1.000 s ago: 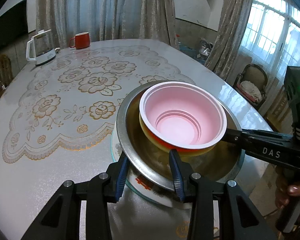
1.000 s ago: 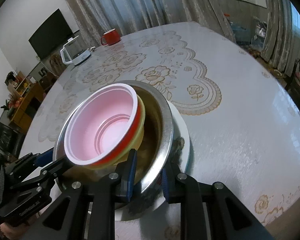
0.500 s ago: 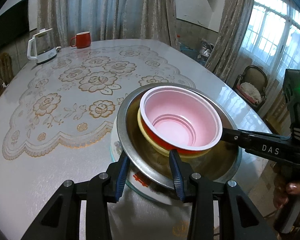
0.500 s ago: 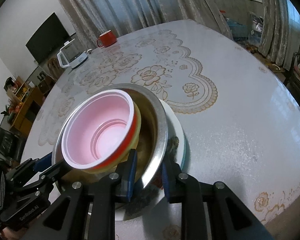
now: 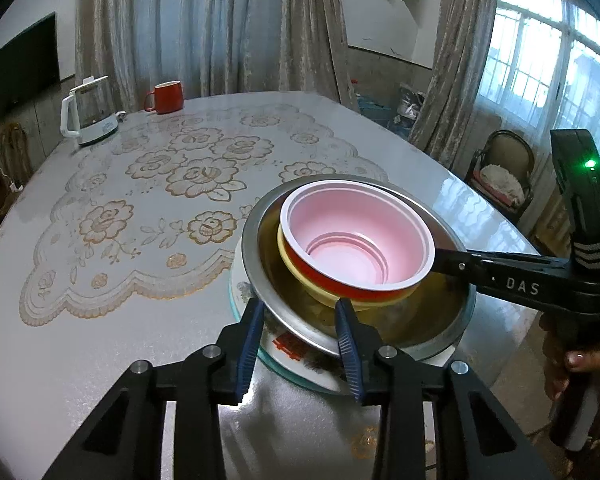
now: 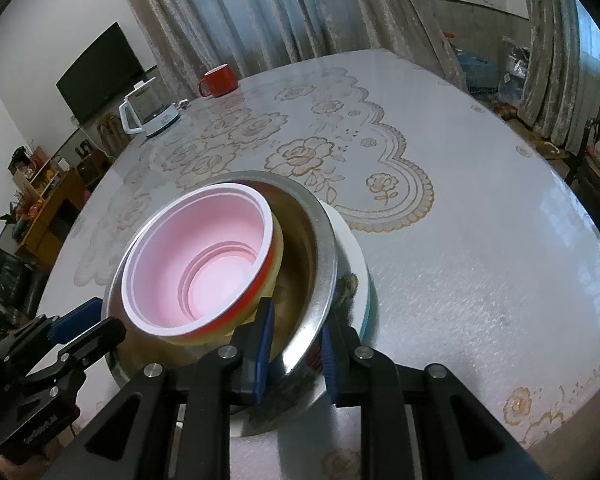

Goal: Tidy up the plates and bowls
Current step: 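Lower the steel basin with both tools onto the floral plates on the teal tray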

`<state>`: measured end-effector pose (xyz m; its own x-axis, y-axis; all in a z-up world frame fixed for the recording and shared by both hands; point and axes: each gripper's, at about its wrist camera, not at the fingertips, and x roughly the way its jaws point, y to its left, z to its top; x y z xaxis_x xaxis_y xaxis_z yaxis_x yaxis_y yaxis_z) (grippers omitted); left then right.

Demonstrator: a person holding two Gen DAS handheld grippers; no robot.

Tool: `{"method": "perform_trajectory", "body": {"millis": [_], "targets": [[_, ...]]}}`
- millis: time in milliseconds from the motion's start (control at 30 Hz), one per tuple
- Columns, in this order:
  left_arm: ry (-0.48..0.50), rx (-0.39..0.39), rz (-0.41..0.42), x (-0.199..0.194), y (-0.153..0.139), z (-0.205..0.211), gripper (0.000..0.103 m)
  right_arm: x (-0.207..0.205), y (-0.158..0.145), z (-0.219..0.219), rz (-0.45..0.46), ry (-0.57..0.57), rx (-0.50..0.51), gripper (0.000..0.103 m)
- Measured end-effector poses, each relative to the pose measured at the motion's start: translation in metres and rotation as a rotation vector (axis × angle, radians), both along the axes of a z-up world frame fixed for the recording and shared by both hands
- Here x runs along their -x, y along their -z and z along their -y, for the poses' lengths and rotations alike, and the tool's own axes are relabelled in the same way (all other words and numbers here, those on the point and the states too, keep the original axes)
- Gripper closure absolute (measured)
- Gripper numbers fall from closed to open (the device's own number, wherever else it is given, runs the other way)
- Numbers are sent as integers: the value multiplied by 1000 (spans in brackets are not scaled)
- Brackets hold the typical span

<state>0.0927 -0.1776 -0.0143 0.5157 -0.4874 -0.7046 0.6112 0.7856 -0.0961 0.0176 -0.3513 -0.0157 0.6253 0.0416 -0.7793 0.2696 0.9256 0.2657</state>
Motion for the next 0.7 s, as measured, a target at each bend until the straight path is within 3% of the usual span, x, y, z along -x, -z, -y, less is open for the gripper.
{"method": "perform_trajectory", "body": {"millis": [300, 433, 567, 700], "targets": [[-13, 19, 1, 6, -3, -5, 65, 4, -1, 4, 10, 9, -48, 78], [-73, 78, 0, 8, -4, -32, 55, 25, -8, 10, 80, 47, -86, 76], [-128, 132, -79, -2, 7, -57, 53, 48, -19, 17, 107, 72, -57, 75], [-107, 145, -129, -1, 18, -58, 55, 54, -15, 22, 61, 75, -51, 75]]}}
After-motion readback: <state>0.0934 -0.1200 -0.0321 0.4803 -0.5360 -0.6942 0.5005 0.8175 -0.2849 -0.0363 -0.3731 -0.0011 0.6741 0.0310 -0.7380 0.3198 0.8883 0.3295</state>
